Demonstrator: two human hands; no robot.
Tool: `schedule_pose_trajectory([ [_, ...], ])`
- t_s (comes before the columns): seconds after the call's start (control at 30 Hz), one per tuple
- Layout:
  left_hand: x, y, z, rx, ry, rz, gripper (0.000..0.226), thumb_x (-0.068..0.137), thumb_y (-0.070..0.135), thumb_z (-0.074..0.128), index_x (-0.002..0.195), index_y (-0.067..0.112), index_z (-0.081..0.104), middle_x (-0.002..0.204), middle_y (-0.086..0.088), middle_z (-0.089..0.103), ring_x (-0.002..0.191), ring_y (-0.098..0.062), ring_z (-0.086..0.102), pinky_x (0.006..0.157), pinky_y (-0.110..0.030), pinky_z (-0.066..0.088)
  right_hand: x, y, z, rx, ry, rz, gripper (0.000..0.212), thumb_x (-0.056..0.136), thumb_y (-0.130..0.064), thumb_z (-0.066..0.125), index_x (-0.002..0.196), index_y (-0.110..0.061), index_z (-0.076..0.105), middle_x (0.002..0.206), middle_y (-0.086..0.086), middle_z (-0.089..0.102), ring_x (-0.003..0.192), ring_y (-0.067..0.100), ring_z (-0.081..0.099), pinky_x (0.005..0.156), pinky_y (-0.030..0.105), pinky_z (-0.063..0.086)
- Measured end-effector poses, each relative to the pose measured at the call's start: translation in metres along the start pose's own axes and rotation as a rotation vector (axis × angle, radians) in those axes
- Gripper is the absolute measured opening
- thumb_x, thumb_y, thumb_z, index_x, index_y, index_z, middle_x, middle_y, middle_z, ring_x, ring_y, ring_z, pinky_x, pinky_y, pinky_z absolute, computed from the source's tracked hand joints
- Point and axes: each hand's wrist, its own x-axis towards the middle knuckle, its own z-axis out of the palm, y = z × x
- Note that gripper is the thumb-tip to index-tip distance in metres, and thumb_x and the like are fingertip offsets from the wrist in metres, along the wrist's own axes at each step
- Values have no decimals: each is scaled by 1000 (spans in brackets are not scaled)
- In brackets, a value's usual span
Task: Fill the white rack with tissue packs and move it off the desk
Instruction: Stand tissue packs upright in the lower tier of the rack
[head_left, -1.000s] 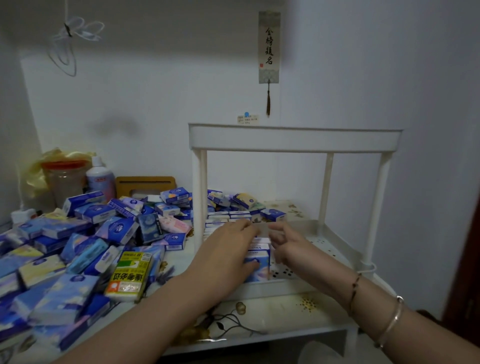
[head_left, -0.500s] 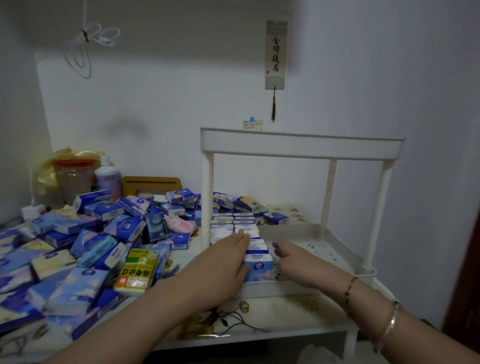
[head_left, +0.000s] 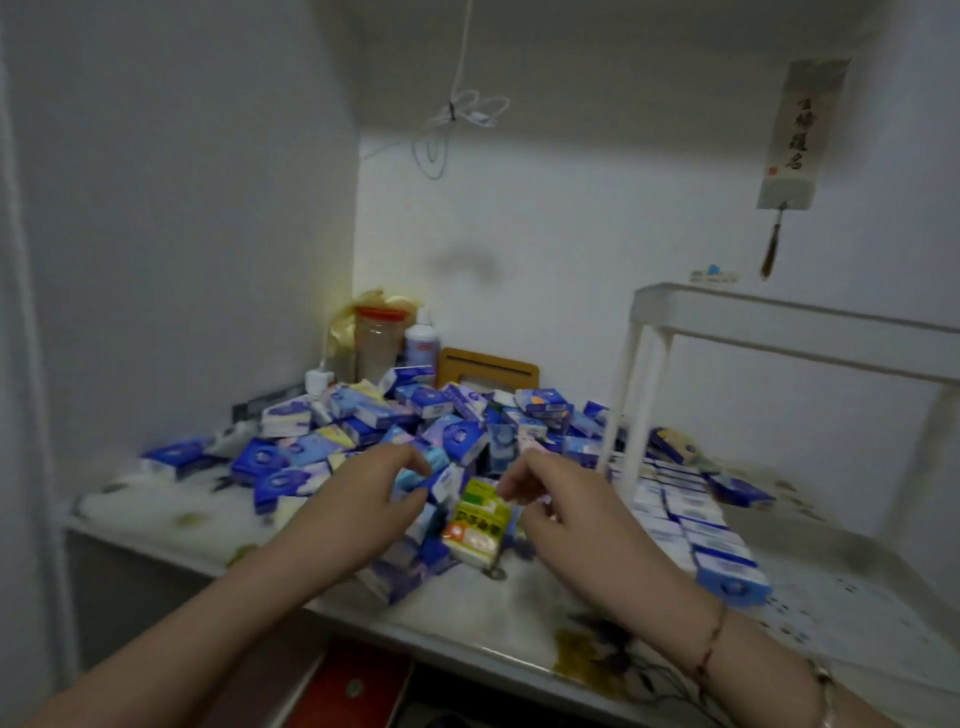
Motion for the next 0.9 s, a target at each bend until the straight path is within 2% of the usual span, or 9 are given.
schedule_pose_trajectory([
  [0.1, -3, -46, -6, 206, -97, -122, 66, 79, 65, 58, 132, 27, 46, 137, 4, 47, 121, -18, 48, 98, -34, 42, 37, -6, 36, 59, -17, 37, 21, 89, -11, 47, 103, -23, 54, 110, -4, 56, 98, 10, 54, 80, 24, 45],
  [0.17, -6, -66, -10, 203, -170, -161, 105, 57, 94, 39, 138, 27, 40, 140, 6, 44, 124, -17, 45, 100, -35, 42, 59, -10, 55, 67, -39, 62, 17, 92, -17, 49, 108, -21, 52, 115, -2, 53, 103, 13, 51, 81, 25, 44],
  [0.23, -9, -78, -11, 177, -233, -159, 118, 47, 100, 27, 139, 27, 39, 138, 7, 44, 125, -16, 42, 102, -35, 41, 77, -13, 70, 56, -70, 74, 16, 93, -21, 51, 108, -19, 52, 115, 2, 52, 102, 17, 51, 83, 29, 45],
  [0.33, -13, -80, -11, 137, -228, -135, 95, 61, 88, 41, 136, 29, 43, 133, 11, 43, 126, -14, 37, 104, -33, 38, 90, -12, 83, 55, -126, 132, 6, 88, -27, 53, 91, -22, 52, 99, 3, 53, 98, 24, 50, 79, 37, 48],
  [0.4, -14, -79, -7, 86, -170, -142, 75, 71, 74, 52, 133, 31, 44, 130, 12, 43, 126, -14, 33, 103, -30, 37, 91, -10, 90, 19, -192, 151, 11, 84, -35, 56, 86, -24, 53, 90, -1, 56, 97, 25, 51, 80, 41, 49],
  [0.47, -14, -77, -2, 60, -105, -163, 62, 76, 66, 59, 126, 32, 46, 124, 12, 46, 122, -15, 31, 99, -30, 38, 86, -9, 91, -22, -328, 155, 23, 83, -44, 58, 96, -25, 54, 93, -4, 58, 100, 22, 50, 83, 41, 49],
  [0.57, -10, -76, 3, 63, -81, -206, 54, 76, 63, 63, 117, 32, 47, 120, 12, 51, 117, -18, 32, 98, -35, 39, 78, -8, 85, -152, -553, 139, 50, 84, -56, 56, 123, -27, 45, 114, -3, 53, 111, 17, 44, 89, 35, 46],
  [0.77, -1, -78, 8, -175, -4, -219, 21, 82, 33, 68, 90, 32, 48, 89, 3, 60, 95, -20, 51, 88, -44, 46, 70, -5, 80, -191, -553, 155, 77, 75, -68, 60, 136, -30, 33, 132, -3, 47, 116, 19, 41, 91, 34, 43],
  [0.9, -5, -76, 4, -266, 40, -266, 17, 84, 18, 65, 94, 21, 52, 90, -8, 60, 77, -21, 55, 69, -32, 46, 65, -10, 81, -239, -550, 196, 87, 71, -72, 60, 140, -29, 28, 134, 3, 44, 119, 23, 40, 93, 39, 42],
])
